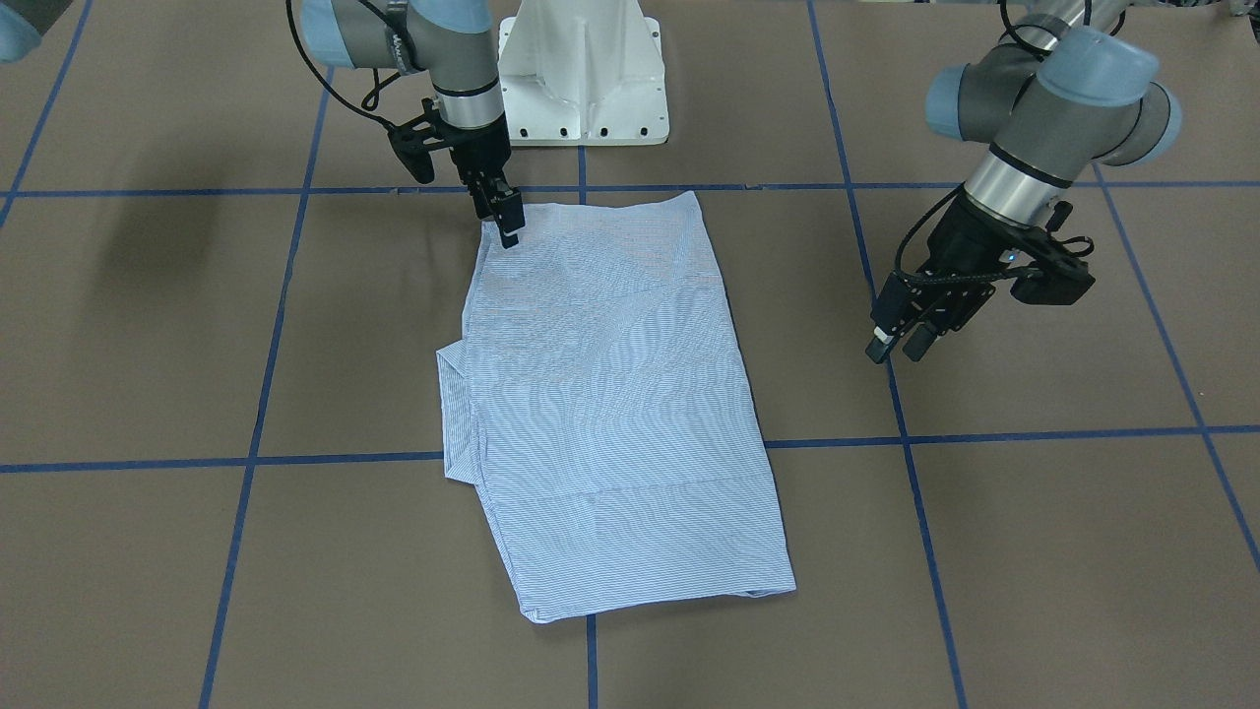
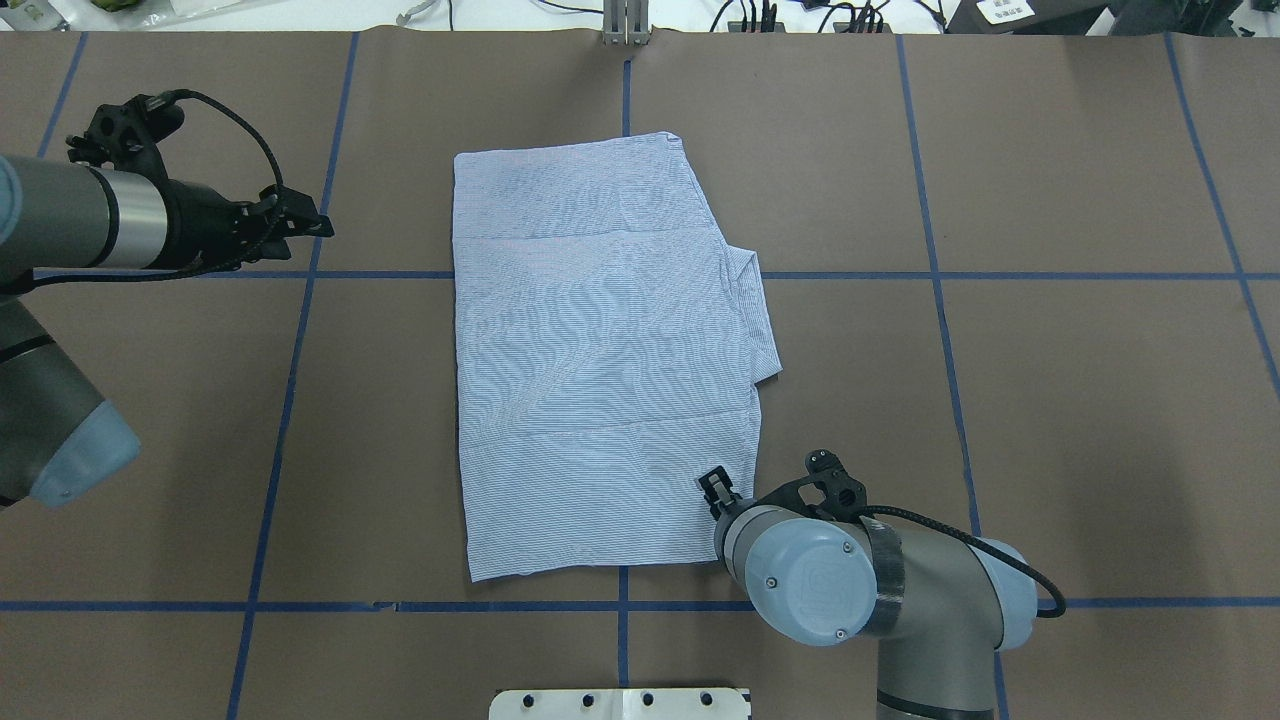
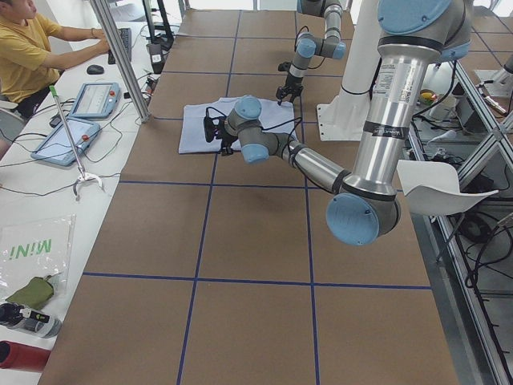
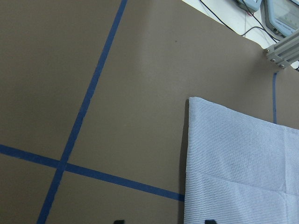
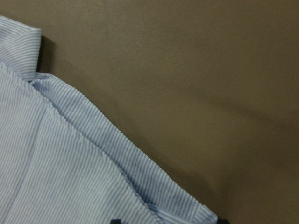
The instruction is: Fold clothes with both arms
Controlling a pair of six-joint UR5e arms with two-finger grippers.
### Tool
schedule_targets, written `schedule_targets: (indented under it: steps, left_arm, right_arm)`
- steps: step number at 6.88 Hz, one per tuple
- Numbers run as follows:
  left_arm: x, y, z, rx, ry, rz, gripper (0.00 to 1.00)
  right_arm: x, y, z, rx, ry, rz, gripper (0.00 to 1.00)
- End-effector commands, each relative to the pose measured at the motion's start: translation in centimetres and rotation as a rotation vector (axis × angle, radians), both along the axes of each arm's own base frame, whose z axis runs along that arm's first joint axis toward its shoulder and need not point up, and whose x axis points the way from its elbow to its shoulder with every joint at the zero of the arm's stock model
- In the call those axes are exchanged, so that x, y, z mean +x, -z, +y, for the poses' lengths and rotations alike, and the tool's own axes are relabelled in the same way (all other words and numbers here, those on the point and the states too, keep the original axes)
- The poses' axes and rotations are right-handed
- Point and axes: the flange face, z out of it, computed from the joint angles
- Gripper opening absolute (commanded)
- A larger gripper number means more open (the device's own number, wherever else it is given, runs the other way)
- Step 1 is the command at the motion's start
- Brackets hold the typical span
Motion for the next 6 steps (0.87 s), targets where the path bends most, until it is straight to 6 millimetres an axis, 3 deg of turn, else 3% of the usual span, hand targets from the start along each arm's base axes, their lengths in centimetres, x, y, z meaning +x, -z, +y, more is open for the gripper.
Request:
schedule_targets:
  steps: [1,5,6]
  left_arm:
    - [0.1,0.0,0.0,0.001,-0.001,0.001,0.65]
    - [0.2,0.3,0.1,-0.027,0.011,0.022,0.65]
    - [0.4,1.2,0.4,-0.078,0.036,0.066,0.66]
  right_arm:
    - [0.4,0.4,0.3,-0.007,0.014,-0.011,0.0]
    - [1.2,2.4,1.8,-0.01,0.037,0.004,0.0]
    - [1.7,2.9,2.5,-0.011,0.047,0.009,0.0]
